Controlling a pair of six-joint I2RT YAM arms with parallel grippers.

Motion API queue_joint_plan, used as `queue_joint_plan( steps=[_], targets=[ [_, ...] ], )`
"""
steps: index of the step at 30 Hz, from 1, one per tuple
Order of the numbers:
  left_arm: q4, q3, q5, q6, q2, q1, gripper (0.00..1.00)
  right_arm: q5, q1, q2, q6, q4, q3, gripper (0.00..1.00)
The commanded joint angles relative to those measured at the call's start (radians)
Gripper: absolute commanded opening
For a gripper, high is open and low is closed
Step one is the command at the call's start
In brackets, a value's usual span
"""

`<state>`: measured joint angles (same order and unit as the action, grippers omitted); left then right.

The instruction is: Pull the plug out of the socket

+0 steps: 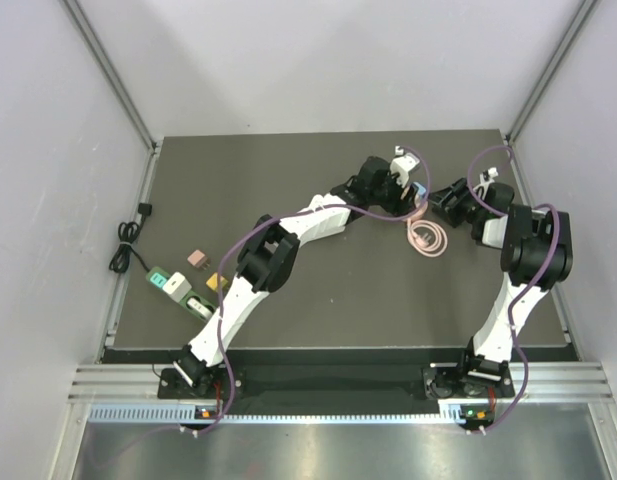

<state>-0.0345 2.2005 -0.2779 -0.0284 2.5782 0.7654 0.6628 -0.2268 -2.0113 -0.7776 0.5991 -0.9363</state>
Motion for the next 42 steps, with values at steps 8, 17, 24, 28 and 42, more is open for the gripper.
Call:
queue_joint_plan(
  steps=[8, 17, 24, 28, 42],
  targets=[
    [0.114, 0.009, 0.011, -0.053, -0.007, -0.018, 0.00, 0.044, -0.014, 0.039, -0.014, 0.024, 0.007, 0.69],
    [0.297, -0.044, -0.089, -0.159, -0.055, -0.072, 0.00, 0.067, -0.017, 0.028, -0.043, 0.057, 0.019, 0.66],
    [0.367, -0.100, -0.121, -0.168, -0.090, -0.072, 0.00, 0.129, -0.019, -0.036, -0.166, 0.224, 0.030, 0.64],
    [0.413, -0.136, -0.136, -0.179, -0.110, -0.072, 0.00, 0.141, -0.011, -0.063, -0.195, 0.263, 0.024, 0.62],
    [0.504, -0.154, -0.208, -0.231, -0.112, -0.055, 0.00, 0.120, 0.017, -0.106, -0.175, 0.231, -0.015, 0.56]
  ],
)
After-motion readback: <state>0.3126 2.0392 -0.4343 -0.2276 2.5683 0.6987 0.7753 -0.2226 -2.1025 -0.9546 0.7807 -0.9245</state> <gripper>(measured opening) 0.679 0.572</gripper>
